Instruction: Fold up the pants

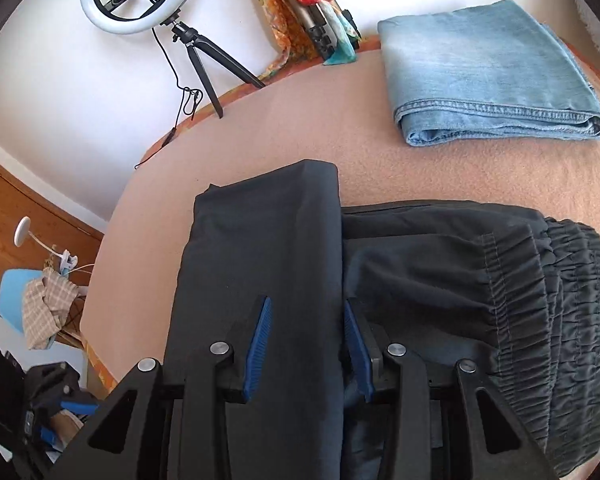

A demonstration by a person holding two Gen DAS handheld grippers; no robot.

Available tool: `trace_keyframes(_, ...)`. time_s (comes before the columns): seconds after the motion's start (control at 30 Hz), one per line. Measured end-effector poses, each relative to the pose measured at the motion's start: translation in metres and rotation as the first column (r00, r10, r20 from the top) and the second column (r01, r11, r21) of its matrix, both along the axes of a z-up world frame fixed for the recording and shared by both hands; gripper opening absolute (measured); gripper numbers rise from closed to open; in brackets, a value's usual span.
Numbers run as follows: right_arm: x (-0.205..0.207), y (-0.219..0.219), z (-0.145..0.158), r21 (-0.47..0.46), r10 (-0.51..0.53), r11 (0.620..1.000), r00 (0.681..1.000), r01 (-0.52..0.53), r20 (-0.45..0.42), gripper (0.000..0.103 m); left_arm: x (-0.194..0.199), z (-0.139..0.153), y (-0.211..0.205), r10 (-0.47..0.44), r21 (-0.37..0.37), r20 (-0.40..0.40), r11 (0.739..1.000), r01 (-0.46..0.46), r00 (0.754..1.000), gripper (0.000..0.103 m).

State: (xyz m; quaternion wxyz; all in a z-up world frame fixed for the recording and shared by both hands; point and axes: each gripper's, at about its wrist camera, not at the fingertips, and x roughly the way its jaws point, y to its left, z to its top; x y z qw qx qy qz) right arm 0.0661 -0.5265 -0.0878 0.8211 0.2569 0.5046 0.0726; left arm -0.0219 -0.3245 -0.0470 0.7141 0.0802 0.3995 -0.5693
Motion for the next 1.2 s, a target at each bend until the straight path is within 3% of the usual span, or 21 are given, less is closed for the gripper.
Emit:
trace_keyframes(0.2,0.002,-0.015,-0.013,0.023,-0.039,0.999,0.999,0.040,-0.010,0.038,-0.001,-0.029,-0.026,-0.021,0.017,-0.089,1.000,0.023,0.996,0.053)
trace_keyframes(0.27,0.001,-0.021,-0.014,0.054,-0.059,0.997,0.998,0.059,-0.007,0.028,-0.008,-0.035,-0.034,-0.046,0.033,-0.074,0.998,0.048,0.996,0.053)
trace_keyframes(0.33,0.002,-0.021,-0.011,0.058,-0.051,0.997,0.999,0.051,0.007,0.010,-0.014,-0.040,-0.042,-0.058,0.050,-0.061,0.997,0.061,0.996,0.053)
trace_keyframes(0.4,0.004,-0.014,-0.006,0.040,-0.019,0.999,1.000,0.018,0.021,0.003,-0.014,-0.044,-0.045,-0.061,0.052,-0.080,0.997,0.065,0.995,0.053)
trace_keyframes(0.5,0.004,-0.006,0.001,-0.008,0.009,1.000,0.999,-0.009,0.039,0.002,-0.012,-0.050,-0.050,-0.067,0.060,-0.092,0.996,0.073,0.993,0.053)
trace_keyframes(0.57,0.004,-0.005,-0.002,-0.024,0.004,1.000,0.999,-0.003,0.034,0.008,-0.012,-0.052,-0.051,-0.076,0.061,-0.099,0.995,0.082,0.992,0.053)
trace_keyframes(0.63,0.004,-0.008,-0.009,0.002,-0.011,1.000,1.000,0.011,0.017,0.035,-0.014,-0.053,-0.052,-0.083,0.066,-0.094,0.994,0.089,0.992,0.053)
trace_keyframes(0.67,0.004,-0.008,-0.012,0.015,-0.016,1.000,1.000,0.016,0.019,0.030,-0.014,-0.054,-0.053,-0.086,0.068,-0.091,0.993,0.092,0.992,0.053)
trace_keyframes(0.73,0.004,-0.005,-0.014,-0.014,-0.012,1.000,1.000,0.013,0.009,0.009,-0.015,-0.053,-0.053,-0.088,0.066,-0.091,0.993,0.094,0.992,0.053)
trace_keyframes(0.8,0.001,-0.005,-0.009,-0.022,-0.017,1.000,0.999,0.018,0.034,0.003,-0.015,-0.051,-0.052,-0.091,0.059,-0.094,0.994,0.096,0.991,0.053)
trace_keyframes(1.0,-0.006,-0.013,0.015,-0.035,-0.016,0.999,0.996,0.019,0.082,0.000,-0.013,-0.033,-0.041,-0.088,0.022,-0.073,0.996,0.090,0.993,0.053)
trace_keyframes(1.2,-0.020,-0.050,0.032,-0.086,-0.061,0.994,0.994,0.069,0.092,0.000,-0.002,-0.014,-0.022,-0.038,-0.018,-0.037,0.999,0.038,0.999,0.053)
